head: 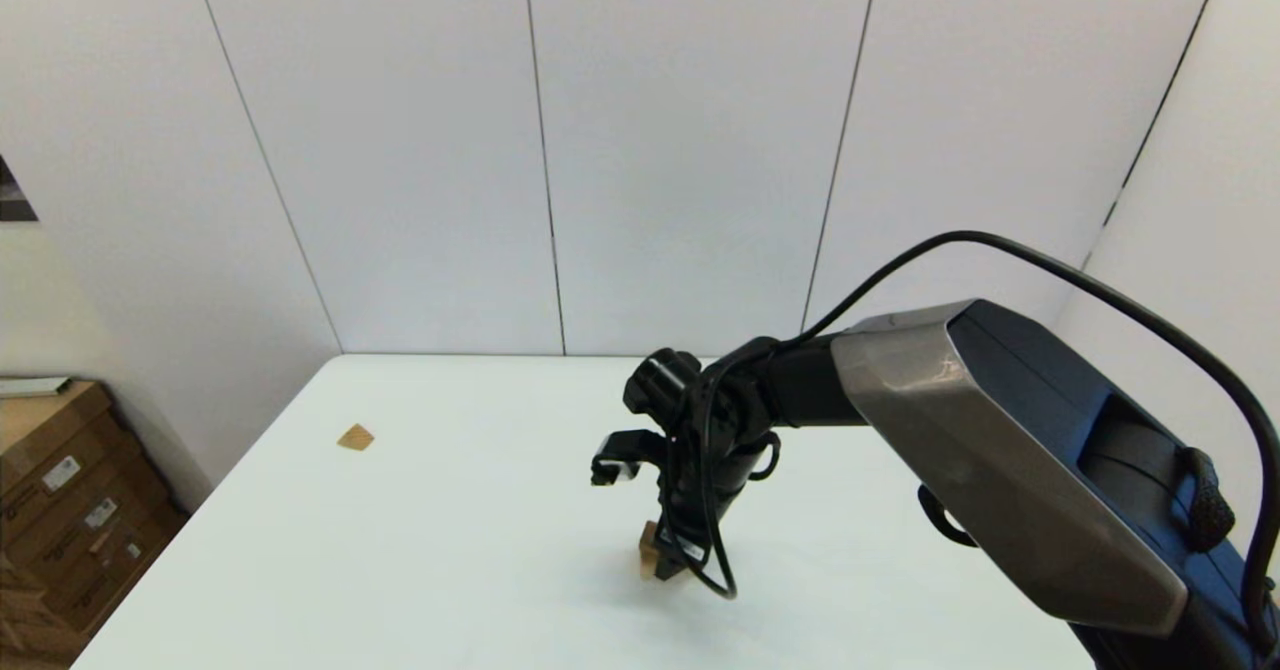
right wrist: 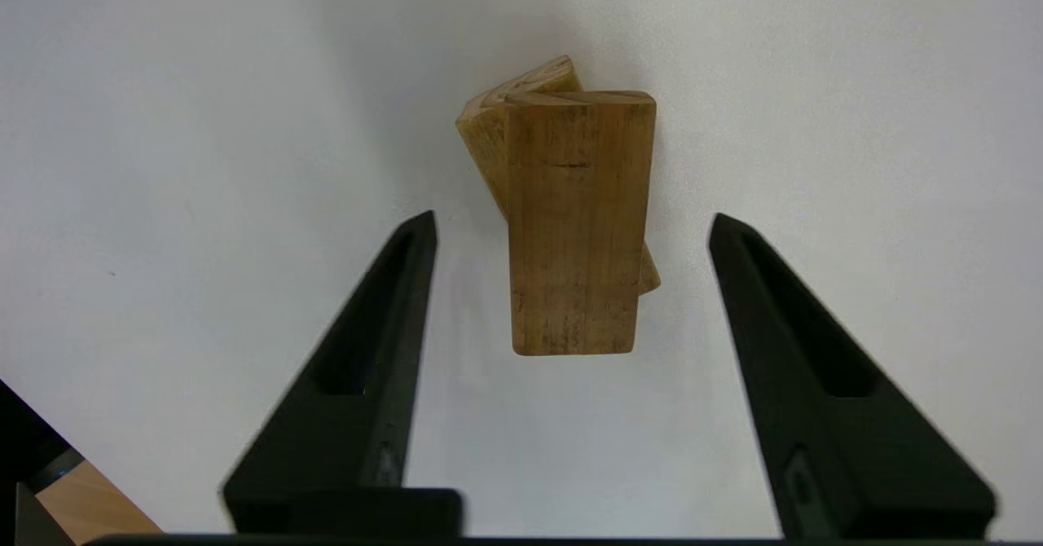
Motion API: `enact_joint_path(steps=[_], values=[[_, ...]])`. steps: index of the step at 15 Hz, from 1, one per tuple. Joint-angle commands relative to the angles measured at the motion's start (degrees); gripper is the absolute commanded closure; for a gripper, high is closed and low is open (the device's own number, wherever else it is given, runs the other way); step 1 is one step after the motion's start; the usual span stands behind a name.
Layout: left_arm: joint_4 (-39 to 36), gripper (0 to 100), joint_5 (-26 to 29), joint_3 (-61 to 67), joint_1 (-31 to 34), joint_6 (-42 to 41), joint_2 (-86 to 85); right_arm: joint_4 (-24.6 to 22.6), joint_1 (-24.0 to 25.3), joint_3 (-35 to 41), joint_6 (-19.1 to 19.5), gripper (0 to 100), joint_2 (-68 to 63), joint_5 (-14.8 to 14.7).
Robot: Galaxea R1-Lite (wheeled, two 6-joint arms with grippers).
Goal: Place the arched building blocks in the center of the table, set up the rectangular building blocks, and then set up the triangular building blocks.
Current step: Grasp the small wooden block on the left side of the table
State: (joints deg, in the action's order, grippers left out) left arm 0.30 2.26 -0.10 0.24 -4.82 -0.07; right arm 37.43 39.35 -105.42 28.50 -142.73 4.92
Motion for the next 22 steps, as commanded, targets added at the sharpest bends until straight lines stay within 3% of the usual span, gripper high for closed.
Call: enact_joint_path(steps=[1,7,12,15,18,22], values=[[0.0,0,0.0,0.0,0.0,0.0,0.1,1.1,-0.2,0.2,-1.9,0,4.6,0.2],[0.0,0,0.0,0.0,0.0,0.0,0.1,11.1,-3.5,1.5,-12.2,0,33.2,0.9],[0.0,0,0.0,0.0,0.0,0.0,0.1,14.1,-4.5,11.2,-16.9,0,64.0,-4.5],[0.0,0,0.0,0.0,0.1,0.0,0.1,14.0,-12.5,20.0,-17.0,0,82.4,-9.2],[0.0,0,0.0,0.0,0.0,0.0,0.1,14.0,-23.4,27.4,-17.1,0,95.0,-9.4],[0.0,0,0.0,0.0,0.0,0.0,0.1,13.6,-32.8,43.0,-16.5,0,112.6,-9.5]])
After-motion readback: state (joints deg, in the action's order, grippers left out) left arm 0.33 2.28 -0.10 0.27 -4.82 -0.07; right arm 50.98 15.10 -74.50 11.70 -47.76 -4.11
